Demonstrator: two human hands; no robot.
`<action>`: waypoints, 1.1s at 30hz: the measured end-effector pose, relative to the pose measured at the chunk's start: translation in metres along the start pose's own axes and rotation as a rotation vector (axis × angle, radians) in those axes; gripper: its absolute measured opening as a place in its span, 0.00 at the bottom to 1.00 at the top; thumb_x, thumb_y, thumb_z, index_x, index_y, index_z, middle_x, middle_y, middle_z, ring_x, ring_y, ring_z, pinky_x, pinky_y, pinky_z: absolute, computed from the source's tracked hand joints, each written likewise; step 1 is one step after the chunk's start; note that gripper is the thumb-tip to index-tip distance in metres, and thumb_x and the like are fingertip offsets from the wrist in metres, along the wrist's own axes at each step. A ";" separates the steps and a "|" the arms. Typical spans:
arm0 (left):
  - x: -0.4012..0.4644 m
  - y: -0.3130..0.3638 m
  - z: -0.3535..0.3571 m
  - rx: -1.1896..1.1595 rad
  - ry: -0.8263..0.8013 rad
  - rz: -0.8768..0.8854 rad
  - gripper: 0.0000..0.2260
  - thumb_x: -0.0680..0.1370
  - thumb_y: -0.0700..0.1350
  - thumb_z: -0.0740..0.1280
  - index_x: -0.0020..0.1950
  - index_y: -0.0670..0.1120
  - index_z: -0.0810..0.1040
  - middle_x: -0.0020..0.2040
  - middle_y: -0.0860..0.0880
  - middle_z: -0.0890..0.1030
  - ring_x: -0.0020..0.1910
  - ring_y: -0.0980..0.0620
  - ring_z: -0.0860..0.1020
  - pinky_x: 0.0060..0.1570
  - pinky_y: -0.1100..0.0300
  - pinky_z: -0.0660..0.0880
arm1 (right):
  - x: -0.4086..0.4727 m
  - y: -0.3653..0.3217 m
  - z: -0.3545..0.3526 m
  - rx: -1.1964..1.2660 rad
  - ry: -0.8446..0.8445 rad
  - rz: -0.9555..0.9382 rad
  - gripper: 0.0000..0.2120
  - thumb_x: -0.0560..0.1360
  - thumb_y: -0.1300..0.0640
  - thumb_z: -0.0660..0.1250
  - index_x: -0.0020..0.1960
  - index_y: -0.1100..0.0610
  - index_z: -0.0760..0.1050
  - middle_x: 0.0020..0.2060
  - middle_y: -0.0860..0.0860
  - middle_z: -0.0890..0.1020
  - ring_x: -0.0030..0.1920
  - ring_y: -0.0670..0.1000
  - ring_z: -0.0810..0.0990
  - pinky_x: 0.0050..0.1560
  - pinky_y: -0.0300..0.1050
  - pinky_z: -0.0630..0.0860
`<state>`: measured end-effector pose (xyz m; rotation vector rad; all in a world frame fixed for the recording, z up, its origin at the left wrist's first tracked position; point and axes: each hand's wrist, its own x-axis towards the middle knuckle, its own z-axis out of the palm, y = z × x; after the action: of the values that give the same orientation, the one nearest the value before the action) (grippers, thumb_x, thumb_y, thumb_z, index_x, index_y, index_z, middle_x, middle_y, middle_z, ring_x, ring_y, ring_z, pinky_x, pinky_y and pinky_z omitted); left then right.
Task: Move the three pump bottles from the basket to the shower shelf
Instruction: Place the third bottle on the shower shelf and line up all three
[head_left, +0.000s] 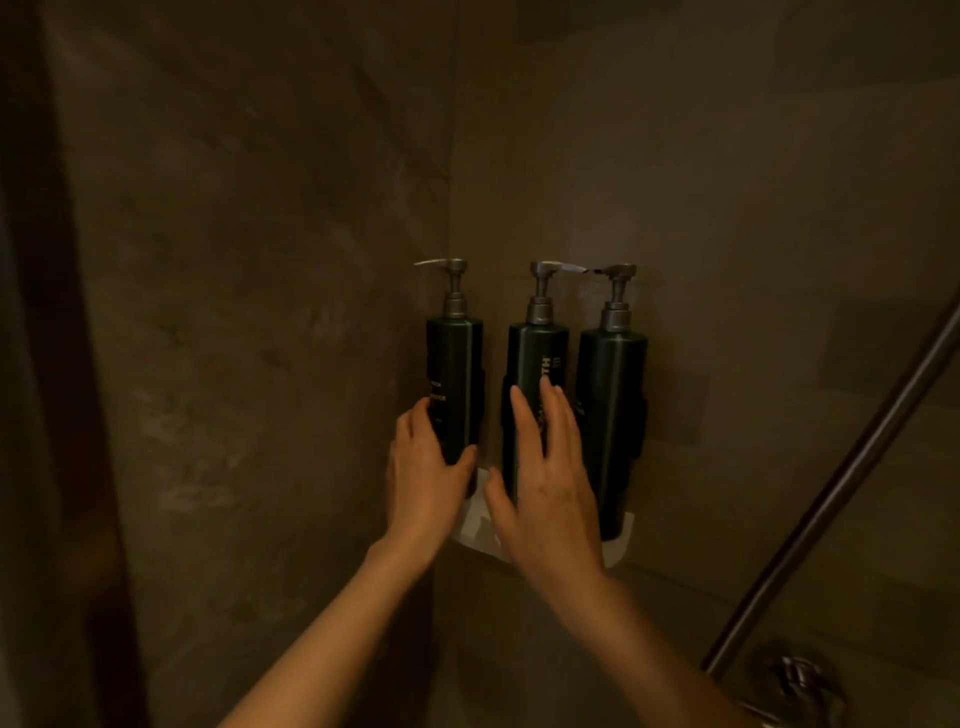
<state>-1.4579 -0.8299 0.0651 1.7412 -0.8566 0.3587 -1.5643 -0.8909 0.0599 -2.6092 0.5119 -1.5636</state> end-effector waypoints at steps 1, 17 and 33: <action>0.006 -0.004 0.001 -0.030 -0.034 -0.012 0.32 0.74 0.45 0.69 0.75 0.46 0.58 0.70 0.47 0.67 0.68 0.48 0.68 0.66 0.56 0.66 | 0.003 0.000 0.005 -0.025 0.010 0.027 0.34 0.76 0.56 0.63 0.77 0.54 0.50 0.77 0.56 0.51 0.77 0.53 0.48 0.73 0.52 0.56; 0.047 -0.042 0.013 -0.339 -0.203 -0.024 0.36 0.71 0.43 0.73 0.75 0.49 0.59 0.69 0.46 0.70 0.68 0.48 0.69 0.65 0.53 0.67 | 0.026 -0.012 0.052 0.136 0.123 0.578 0.36 0.78 0.53 0.62 0.77 0.54 0.44 0.75 0.55 0.59 0.75 0.54 0.60 0.72 0.55 0.63; 0.038 -0.040 0.013 -0.293 -0.214 -0.050 0.29 0.70 0.46 0.73 0.68 0.46 0.66 0.62 0.45 0.71 0.60 0.47 0.73 0.56 0.54 0.72 | 0.036 -0.015 0.065 0.162 0.255 0.642 0.36 0.70 0.58 0.72 0.73 0.55 0.59 0.65 0.54 0.67 0.66 0.52 0.68 0.65 0.43 0.66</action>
<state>-1.4063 -0.8510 0.0564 1.5410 -0.9649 0.0102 -1.4887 -0.8957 0.0624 -1.8554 1.0573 -1.6072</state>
